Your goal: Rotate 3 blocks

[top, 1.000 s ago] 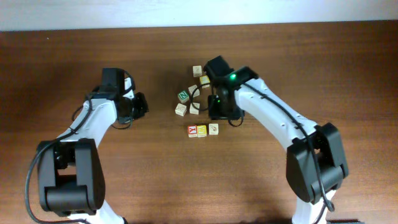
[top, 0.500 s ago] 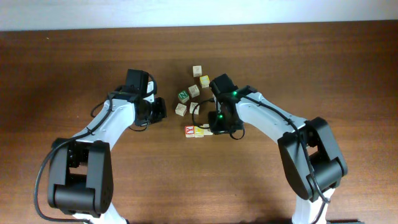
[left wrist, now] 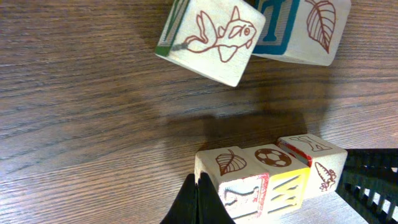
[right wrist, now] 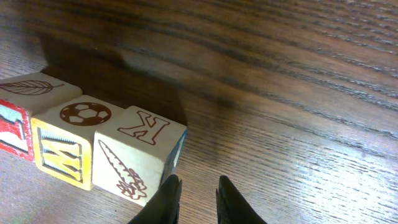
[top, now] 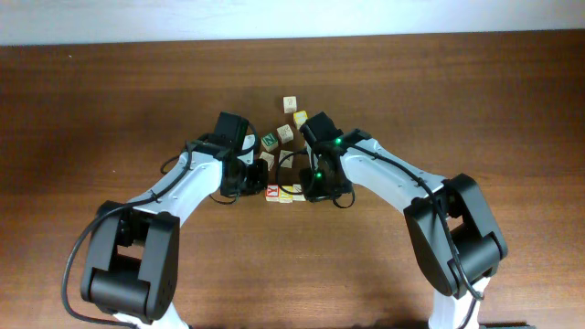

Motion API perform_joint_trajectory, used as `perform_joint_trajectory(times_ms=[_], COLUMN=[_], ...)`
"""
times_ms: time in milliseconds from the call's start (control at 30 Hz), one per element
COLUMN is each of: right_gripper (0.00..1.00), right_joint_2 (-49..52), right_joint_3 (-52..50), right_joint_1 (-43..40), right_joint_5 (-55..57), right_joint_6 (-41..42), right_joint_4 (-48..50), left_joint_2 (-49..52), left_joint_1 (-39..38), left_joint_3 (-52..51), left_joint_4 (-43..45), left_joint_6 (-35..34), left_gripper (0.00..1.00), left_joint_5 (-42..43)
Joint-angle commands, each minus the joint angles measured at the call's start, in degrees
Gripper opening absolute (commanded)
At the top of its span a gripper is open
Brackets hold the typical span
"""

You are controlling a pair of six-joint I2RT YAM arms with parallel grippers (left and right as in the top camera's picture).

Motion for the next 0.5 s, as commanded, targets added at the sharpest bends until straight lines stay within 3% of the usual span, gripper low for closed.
perform_joint_trajectory(times_ms=[0,133,267,467], right_gripper=[0.21,0.20,0.09,0.04], right_joint_2=[0.09,0.09,-0.07,-4.79], right_joint_3=[-0.11,-0.11,-0.02,0.57], right_joint_1=[0.09,0.09,0.11,0.11], right_joint_5=[-0.33,-1.14,-3.87,-4.52], right_joint_6=[-0.20,-0.17,-0.20,-0.22], right_joint_4=[0.15,0.15,0.61,0.57], left_joint_2=[1.40,2.34,2.34,2.34], left_joint_1=[0.20,0.20,0.17,0.17], left_joint_3=[-0.87,-0.87,-0.87,-0.87], left_joint_4=[0.61,0.55,0.52,0.50], left_joint_6=[1.09,2.19,2.16,2.16], left_gripper=[0.00,0.00,0.00,0.00], left_joint_5=[1.86,4.44,5.70,5.70])
